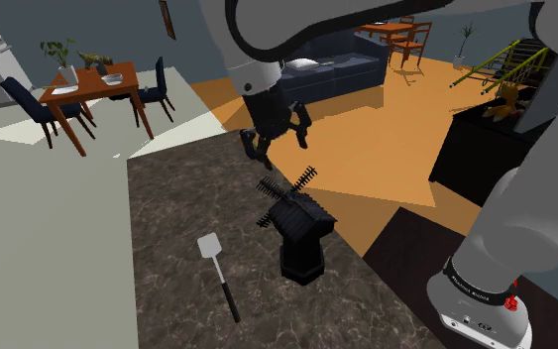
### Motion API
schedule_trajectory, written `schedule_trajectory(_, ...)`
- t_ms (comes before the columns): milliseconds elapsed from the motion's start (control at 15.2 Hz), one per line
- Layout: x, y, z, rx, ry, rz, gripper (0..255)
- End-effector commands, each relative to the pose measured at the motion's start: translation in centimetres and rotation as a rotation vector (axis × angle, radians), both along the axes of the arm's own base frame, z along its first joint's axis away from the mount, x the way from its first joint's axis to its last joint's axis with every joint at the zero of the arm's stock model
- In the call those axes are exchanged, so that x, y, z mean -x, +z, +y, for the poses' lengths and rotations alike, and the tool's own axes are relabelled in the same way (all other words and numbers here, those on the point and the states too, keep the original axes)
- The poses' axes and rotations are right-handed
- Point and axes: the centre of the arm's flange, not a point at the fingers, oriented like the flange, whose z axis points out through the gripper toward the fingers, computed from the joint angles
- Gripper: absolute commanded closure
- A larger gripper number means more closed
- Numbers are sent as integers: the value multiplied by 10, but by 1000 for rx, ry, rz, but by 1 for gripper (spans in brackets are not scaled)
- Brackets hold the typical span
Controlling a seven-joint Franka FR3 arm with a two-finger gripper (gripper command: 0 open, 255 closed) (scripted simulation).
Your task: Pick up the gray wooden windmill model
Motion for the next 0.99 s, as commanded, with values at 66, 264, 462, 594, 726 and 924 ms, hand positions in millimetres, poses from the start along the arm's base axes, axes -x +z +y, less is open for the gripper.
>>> schedule_trajectory(66,-28,-23,33,56,-49,34,0)
schedule_trajectory(264,-48,-41,54,93,-79,58,0)
schedule_trajectory(462,-48,-56,54,93,-79,58,0)
schedule_trajectory(594,-48,-67,54,93,-79,58,0)
schedule_trajectory(726,-48,-81,54,93,-79,58,0)
schedule_trajectory(924,-48,-81,54,93,-79,58,255)
